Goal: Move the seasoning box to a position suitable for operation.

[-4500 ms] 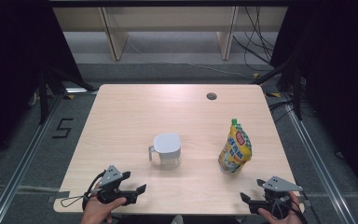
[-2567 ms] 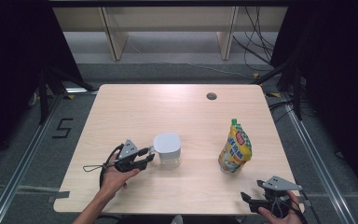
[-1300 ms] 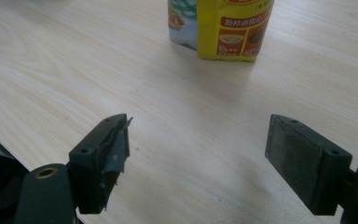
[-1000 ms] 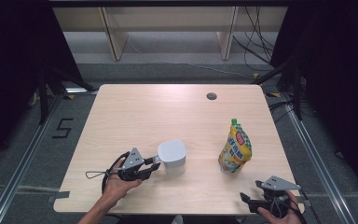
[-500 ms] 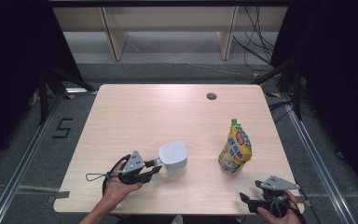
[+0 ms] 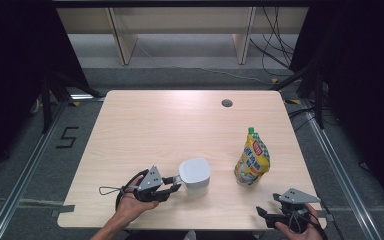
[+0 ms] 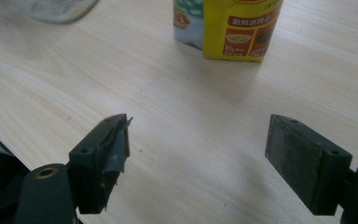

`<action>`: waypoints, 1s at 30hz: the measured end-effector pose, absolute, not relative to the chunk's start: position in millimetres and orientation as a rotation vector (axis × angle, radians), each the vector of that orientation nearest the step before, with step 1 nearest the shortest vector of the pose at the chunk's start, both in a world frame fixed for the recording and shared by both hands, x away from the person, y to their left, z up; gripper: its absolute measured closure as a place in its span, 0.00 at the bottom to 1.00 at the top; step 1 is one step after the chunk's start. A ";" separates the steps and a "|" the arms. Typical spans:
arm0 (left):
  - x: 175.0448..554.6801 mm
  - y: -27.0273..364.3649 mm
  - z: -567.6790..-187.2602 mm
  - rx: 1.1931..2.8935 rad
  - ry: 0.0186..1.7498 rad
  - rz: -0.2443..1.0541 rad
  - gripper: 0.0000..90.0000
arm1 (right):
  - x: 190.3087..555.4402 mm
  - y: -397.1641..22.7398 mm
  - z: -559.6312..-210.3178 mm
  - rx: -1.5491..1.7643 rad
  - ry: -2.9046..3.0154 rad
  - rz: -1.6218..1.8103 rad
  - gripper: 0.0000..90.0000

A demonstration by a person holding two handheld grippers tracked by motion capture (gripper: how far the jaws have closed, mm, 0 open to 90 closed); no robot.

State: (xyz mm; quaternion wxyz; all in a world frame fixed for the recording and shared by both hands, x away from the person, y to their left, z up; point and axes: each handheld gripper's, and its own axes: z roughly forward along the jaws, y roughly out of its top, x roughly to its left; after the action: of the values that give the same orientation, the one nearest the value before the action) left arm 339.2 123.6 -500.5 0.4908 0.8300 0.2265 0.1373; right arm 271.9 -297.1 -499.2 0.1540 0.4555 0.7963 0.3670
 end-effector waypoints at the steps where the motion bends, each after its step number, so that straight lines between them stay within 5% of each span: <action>1: 337.7 121.3 -500.1 2.017 0.551 0.327 0.76 | 271.9 -297.3 -499.1 1.306 2.282 1.052 0.25; 28: 342.0 121.3 -498.9 2.030 0.567 0.308 0.76 | 271.9 -301.4 -500.1 1.307 2.292 1.059 0.25; 30: 341.4 121.9 -498.4 2.015 0.569 0.305 0.69 | 272.0 -301.4 -500.1 1.303 2.288 1.062 0.25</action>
State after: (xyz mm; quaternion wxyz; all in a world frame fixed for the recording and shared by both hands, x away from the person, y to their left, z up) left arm 341.4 121.9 -498.4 0.4906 0.8298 0.2345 0.1256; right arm 272.0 -301.4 -500.1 0.1508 0.4537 0.7966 0.3699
